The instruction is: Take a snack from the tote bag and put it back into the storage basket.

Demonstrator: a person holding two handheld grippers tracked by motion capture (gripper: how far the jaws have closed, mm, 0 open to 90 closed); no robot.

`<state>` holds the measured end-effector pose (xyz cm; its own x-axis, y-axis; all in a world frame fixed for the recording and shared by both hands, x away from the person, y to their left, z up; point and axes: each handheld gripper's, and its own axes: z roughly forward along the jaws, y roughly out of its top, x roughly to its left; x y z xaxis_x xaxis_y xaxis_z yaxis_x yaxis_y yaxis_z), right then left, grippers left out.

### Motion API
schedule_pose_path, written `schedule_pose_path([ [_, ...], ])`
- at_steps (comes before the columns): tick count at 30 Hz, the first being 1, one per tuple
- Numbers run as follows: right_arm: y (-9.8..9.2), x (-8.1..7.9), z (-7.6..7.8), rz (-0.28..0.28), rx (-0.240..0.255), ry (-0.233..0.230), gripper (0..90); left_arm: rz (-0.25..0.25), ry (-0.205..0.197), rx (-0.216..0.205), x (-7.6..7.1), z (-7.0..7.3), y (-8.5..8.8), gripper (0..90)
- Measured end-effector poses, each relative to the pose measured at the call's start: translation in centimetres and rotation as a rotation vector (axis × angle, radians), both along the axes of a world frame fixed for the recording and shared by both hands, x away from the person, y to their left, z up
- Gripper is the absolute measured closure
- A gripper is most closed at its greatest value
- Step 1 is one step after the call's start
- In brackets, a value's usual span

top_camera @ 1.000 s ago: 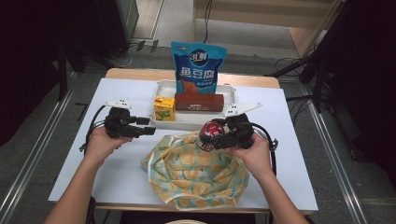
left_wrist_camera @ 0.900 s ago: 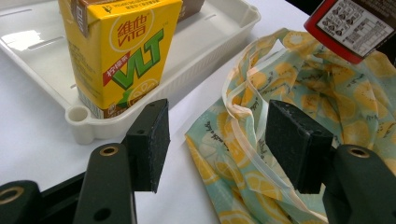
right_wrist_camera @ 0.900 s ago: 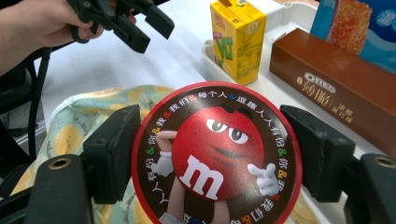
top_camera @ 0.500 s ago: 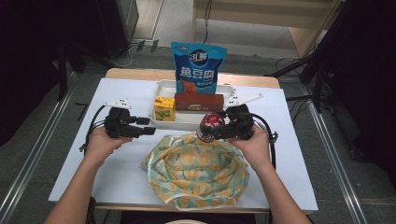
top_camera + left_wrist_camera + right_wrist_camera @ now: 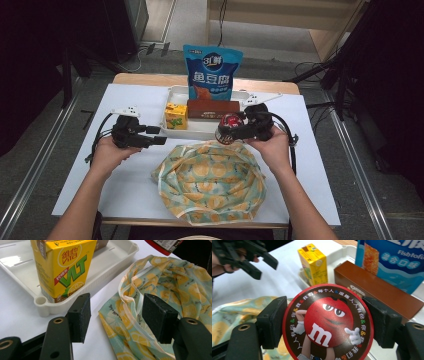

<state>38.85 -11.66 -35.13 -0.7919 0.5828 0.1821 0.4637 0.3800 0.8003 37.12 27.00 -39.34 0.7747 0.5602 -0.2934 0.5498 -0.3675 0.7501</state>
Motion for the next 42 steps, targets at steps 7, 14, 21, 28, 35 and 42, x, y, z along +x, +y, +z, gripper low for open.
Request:
schedule_pose_path([
  [7, -0.2, 1.2, -0.3, -0.023, -0.019, -0.003, 25.2, 0.004, -0.003, 0.0, -0.2, 0.0, 0.2, 40.6],
  [14, -0.6, 2.5, -0.8, -0.035, -0.027, 0.004, 25.2, 0.011, -0.003, -0.007, -0.5, 0.0, 0.6, 40.7],
  [21, -1.4, 3.6, -1.3, -0.059, -0.015, 0.015, 25.2, 0.022, -0.007, -0.01, -0.8, 0.0, 0.9, 40.7],
  [28, -1.9, 4.4, -1.8, -0.087, -0.019, 0.018, 25.2, 0.029, -0.007, -0.004, -1.1, 0.0, 1.1, 40.7],
  [35, -1.9, 5.3, -2.5, -0.097, -0.03, 0.022, 25.2, 0.038, -0.005, -0.003, -1.3, -0.1, 1.5, 40.7],
  [42, -2.1, 6.0, -3.1, -0.111, -0.028, 0.03, 25.3, 0.033, -0.006, 0.008, -1.7, -0.2, 1.4, 40.7],
])
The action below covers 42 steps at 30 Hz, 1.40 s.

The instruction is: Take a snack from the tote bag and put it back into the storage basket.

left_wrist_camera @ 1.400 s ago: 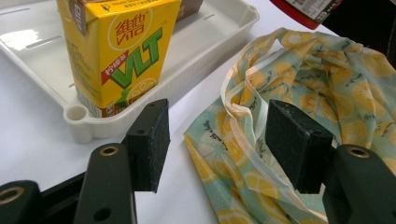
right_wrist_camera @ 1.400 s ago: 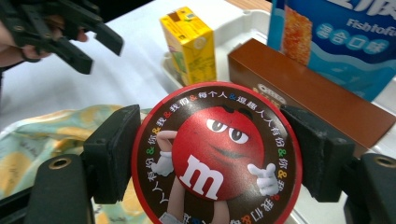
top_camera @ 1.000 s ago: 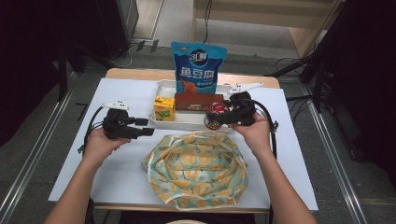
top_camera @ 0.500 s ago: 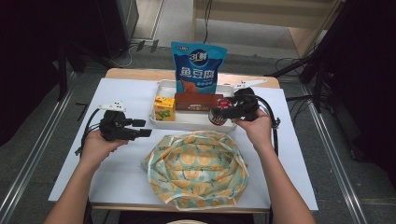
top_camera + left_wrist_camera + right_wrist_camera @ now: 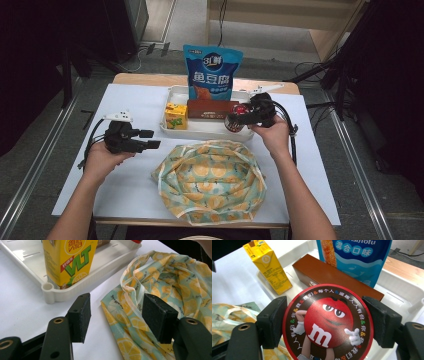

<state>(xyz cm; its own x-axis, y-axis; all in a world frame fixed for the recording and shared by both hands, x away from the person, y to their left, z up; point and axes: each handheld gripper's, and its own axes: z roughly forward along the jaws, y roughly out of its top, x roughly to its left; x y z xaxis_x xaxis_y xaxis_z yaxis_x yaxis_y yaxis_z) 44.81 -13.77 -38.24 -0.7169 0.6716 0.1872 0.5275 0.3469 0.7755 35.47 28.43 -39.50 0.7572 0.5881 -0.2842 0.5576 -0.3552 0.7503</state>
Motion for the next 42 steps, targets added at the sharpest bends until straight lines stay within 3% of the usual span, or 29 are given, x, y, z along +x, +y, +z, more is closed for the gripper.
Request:
schedule_pose_path([
  [17, 0.0, 1.3, -1.8, -0.049, -0.028, 0.02, 25.3, -0.002, 0.004, -0.004, 0.0, -0.1, -0.1, 40.7],
  [37, 0.9, 1.8, -4.2, -0.04, -0.085, 0.056, 25.2, -0.012, 0.008, 0.004, 0.0, -0.3, -0.2, 40.7],
  [42, 1.3, 1.7, -4.7, -0.043, -0.098, 0.033, 25.0, -0.015, 0.009, 0.006, 0.0, -0.3, -0.2, 40.7],
])
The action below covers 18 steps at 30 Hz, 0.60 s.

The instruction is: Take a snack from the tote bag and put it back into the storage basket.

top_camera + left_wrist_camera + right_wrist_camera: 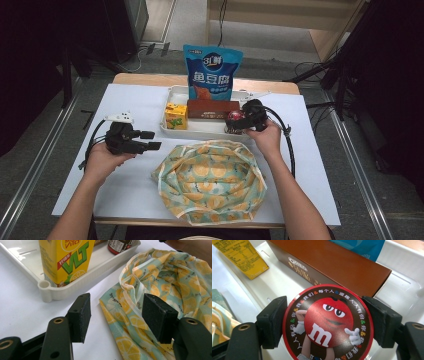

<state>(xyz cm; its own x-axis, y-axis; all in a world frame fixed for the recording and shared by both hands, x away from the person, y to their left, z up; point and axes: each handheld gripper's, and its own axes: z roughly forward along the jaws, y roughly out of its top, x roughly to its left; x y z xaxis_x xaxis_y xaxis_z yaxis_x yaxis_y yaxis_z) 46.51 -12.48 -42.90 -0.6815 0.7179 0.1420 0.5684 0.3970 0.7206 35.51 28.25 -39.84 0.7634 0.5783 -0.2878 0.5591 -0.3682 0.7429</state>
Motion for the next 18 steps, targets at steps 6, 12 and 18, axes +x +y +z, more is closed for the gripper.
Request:
schedule_pose_path([
  [6, 0.1, -0.1, -0.3, 0.015, 0.016, -0.002, 23.2, 0.002, 0.001, -0.003, 0.0, 0.0, -0.1, 40.7],
  [12, -0.3, -0.4, 0.3, 0.011, 0.067, 0.007, 21.4, 0.001, 0.001, -0.003, 0.1, 0.0, -0.1, 40.6],
  [18, -1.3, -1.4, 1.3, -0.003, 0.082, -0.011, 23.0, -0.006, 0.0, 0.0, 0.4, 0.0, -0.3, 40.7],
])
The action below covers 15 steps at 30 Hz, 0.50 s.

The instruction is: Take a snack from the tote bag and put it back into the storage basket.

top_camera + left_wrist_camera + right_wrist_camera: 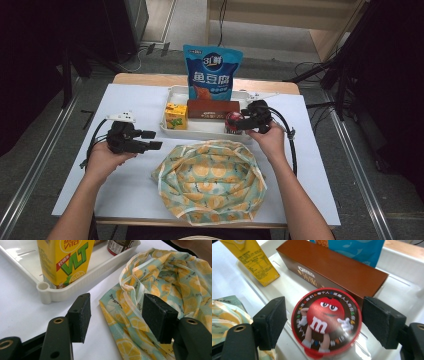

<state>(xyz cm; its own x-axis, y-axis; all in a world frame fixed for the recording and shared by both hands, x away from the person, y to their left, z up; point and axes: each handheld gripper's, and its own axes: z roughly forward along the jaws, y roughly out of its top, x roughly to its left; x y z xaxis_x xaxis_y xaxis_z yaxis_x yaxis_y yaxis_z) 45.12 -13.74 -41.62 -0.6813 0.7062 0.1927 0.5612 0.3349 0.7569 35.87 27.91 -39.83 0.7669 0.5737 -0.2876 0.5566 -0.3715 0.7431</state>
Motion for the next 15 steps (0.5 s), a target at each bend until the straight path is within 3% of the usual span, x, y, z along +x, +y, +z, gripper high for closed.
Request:
schedule_pose_path([
  [4, -0.7, -1.0, 0.6, -0.007, 0.006, -0.036, 29.6, 0.002, -0.003, -0.01, 0.2, -0.1, -0.1, 40.7],
  [10, -1.8, -2.3, 0.7, -0.019, 0.021, -0.046, 42.7, 0.008, -0.01, -0.029, 0.6, -0.1, -0.1, 40.7],
  [13, -2.3, -2.8, 0.6, -0.021, 0.026, -0.05, 49.4, 0.008, 0.001, -0.008, 0.9, 0.0, -0.2, 40.7],
  [15, -2.6, -3.1, 0.4, -0.024, 0.027, -0.048, 55.6, 0.002, 0.004, -0.018, 1.1, 0.0, -0.2, 40.7],
])
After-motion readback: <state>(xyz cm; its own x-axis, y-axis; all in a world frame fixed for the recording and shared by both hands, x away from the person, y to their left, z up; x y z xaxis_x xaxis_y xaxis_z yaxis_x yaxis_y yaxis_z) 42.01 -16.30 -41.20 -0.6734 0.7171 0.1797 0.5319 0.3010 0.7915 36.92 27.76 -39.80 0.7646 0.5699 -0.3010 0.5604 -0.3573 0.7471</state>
